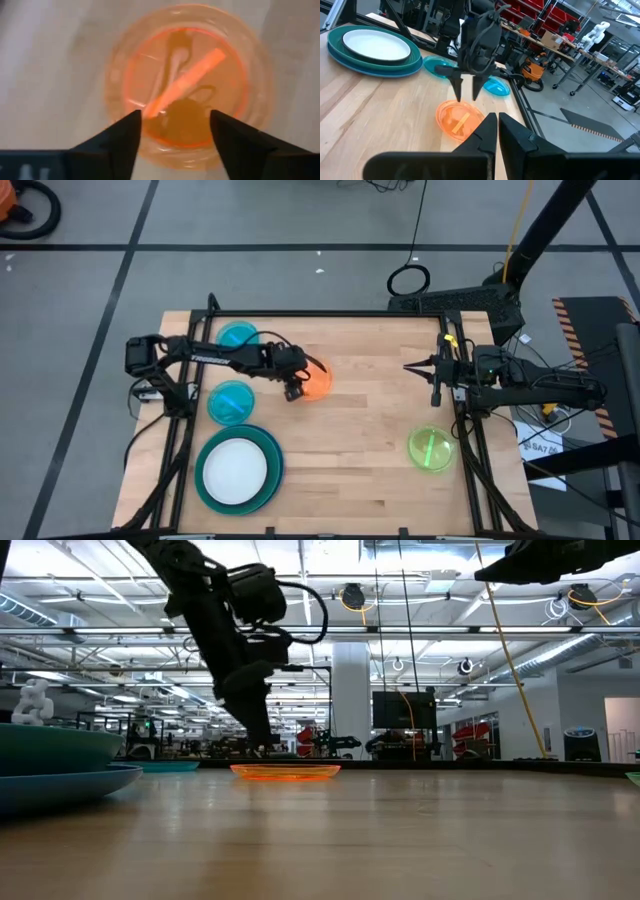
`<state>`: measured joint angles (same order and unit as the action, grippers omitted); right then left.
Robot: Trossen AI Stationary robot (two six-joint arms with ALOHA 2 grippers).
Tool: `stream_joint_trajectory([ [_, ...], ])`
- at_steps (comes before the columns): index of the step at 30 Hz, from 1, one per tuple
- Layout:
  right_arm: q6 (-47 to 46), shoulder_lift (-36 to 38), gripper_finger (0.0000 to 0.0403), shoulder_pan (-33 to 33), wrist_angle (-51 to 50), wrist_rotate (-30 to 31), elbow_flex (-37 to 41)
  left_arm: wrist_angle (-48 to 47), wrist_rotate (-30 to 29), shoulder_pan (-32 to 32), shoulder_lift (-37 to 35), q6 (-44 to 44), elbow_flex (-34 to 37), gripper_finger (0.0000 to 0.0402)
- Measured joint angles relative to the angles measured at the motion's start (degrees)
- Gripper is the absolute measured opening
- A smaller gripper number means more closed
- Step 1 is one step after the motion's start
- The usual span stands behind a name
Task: Stack plastic plates
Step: Stack the bottom light blue plate on top of the white plate
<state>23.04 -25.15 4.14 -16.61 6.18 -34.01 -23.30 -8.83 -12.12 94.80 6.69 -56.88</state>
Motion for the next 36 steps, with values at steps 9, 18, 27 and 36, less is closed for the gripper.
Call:
stream_joint_trajectory([
  [9, 0.2, 0.0, 0.0011, 0.0, 0.0, 0.0, 0.0, -8.7, 0.4, -1.7, 0.0, 2.2, -1.6, 0.0289],
  [18, 0.0, 0.0, 0.0011, 0.0, 0.0, 0.0, 0.0, -27.1, 1.3, -1.9, -1.0, 9.1, -1.6, 0.0289],
  [27, -0.5, 0.0, 0.0011, 0.0, 0.0, 0.0, 0.0, -38.1, -2.1, -1.8, -1.3, -8.9, -1.5, 0.0289],
  [36, -3.0, 0.0, 0.0011, 0.0, -2.4, -0.2, 0.0, -40.1, -0.2, -6.2, -1.6, -20.6, 2.9, 0.0289],
])
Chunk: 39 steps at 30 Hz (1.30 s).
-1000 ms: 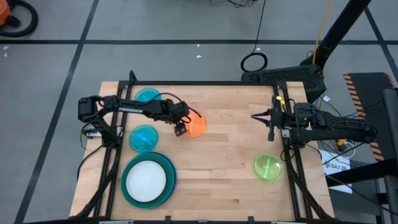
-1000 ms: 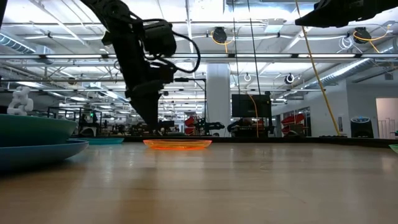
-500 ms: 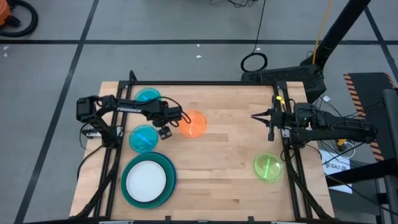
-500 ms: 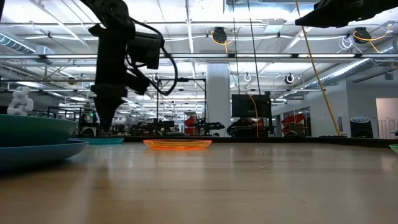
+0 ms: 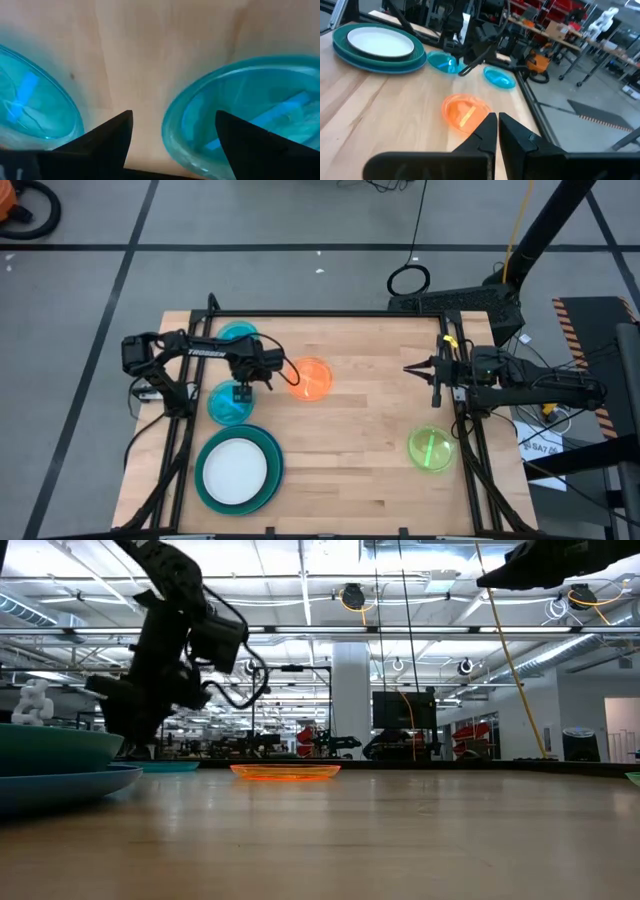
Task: Stack plastic plates
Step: Stack the bottom light blue plate on top of the white plate
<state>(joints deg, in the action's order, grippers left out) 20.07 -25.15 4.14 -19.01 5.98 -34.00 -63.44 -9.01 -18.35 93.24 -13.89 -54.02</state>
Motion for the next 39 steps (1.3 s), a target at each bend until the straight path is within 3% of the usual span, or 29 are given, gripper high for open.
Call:
stream_joint_trajectory([
  [8, -2.5, 0.0, 0.0011, 0.0, -1.0, 0.0, 0.0, 0.6, 1.5, -0.7, 0.0, -3.6, 4.3, 0.0289],
  [25, -2.7, 0.0, 0.0011, 0.0, -1.0, 0.0, 0.0, 3.9, 7.5, -6.5, 0.0, -8.4, 4.6, 0.0288],
  [39, -2.5, 0.0, 0.0011, 0.0, -1.0, 0.0, 0.0, 4.3, 8.8, -8.5, 0.0, -11.5, 4.6, 0.0183],
])
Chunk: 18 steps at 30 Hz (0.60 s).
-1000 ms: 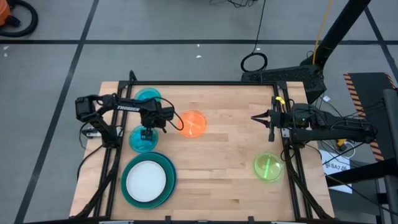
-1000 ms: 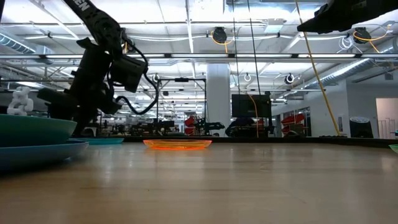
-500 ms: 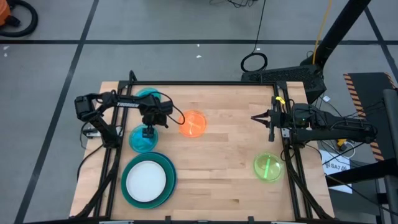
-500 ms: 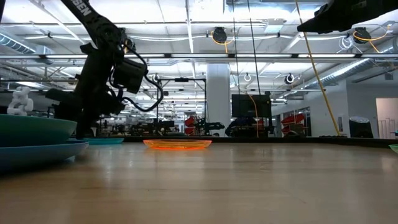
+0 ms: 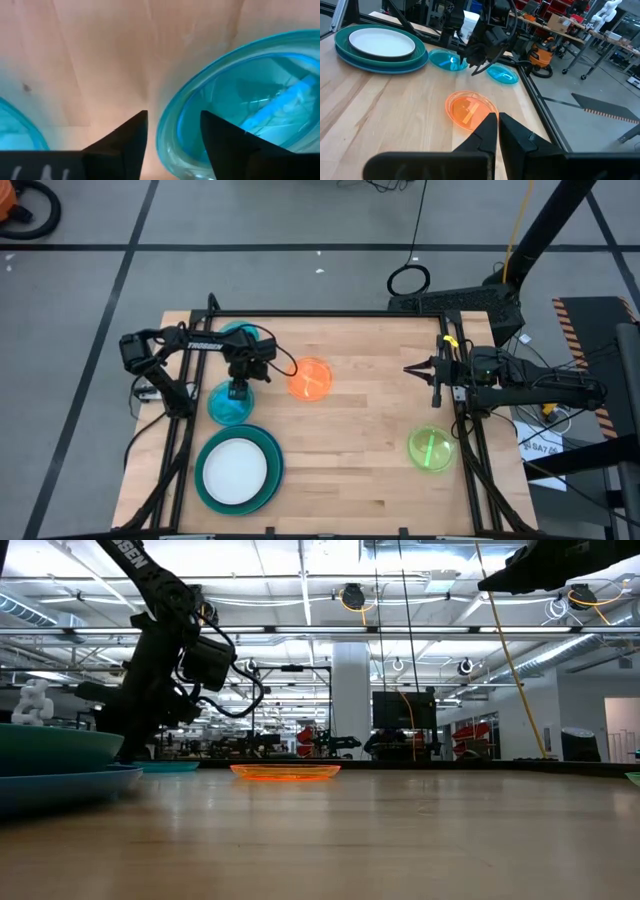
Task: Stack plastic plates
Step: Stack the bottom light blue plate on top of the white plate
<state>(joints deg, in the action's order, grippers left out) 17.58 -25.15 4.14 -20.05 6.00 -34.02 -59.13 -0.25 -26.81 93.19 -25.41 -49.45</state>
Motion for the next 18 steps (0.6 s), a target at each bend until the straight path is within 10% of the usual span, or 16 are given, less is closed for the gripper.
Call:
stream_joint_trajectory([
  [18, 0.0, 0.0, 0.0011, 0.0, 0.0, 0.2, 0.0, 2.4, 2.8, 0.2, 0.0, -1.5, 0.0, 0.0153],
])
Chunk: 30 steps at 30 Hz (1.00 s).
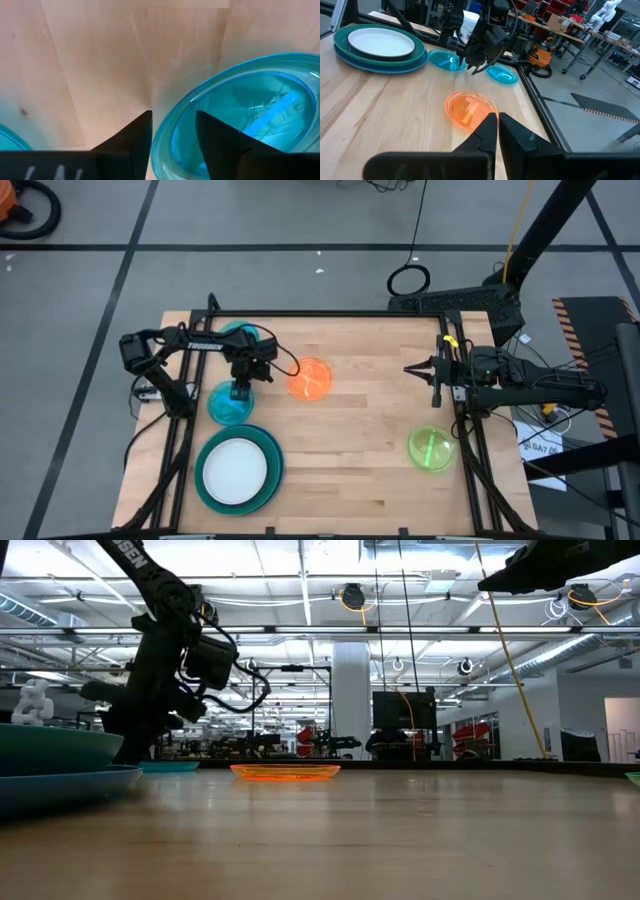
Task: Stack plastic plates
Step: Stack the bottom light blue plate on top of the white plate
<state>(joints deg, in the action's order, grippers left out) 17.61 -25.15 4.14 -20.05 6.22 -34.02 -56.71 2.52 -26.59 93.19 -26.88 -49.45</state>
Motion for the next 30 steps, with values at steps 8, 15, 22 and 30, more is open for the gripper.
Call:
stream_joint_trajectory([
  [8, 0.0, 0.0, 0.0011, 0.0, 0.0, 0.0, 0.0, 0.0, 0.0, 0.1, 0.0, -0.4, 0.0, 0.0092],
  [15, 0.0, 0.0, 0.0011, 0.0, 0.0, 0.1, 0.0, 0.0, -0.7, 0.1, 0.0, -0.2, 0.0, 0.0042],
  [22, 0.2, 0.0, 0.0011, 0.0, 0.0, 0.1, 0.0, -0.2, -1.4, 0.1, 0.0, 1.0, 0.0, 0.0005],
  [30, 0.2, 0.0, 0.0011, 0.0, 0.0, 0.1, 0.0, -0.5, -1.3, 0.1, 0.0, 2.6, -0.2, 0.0005],
])
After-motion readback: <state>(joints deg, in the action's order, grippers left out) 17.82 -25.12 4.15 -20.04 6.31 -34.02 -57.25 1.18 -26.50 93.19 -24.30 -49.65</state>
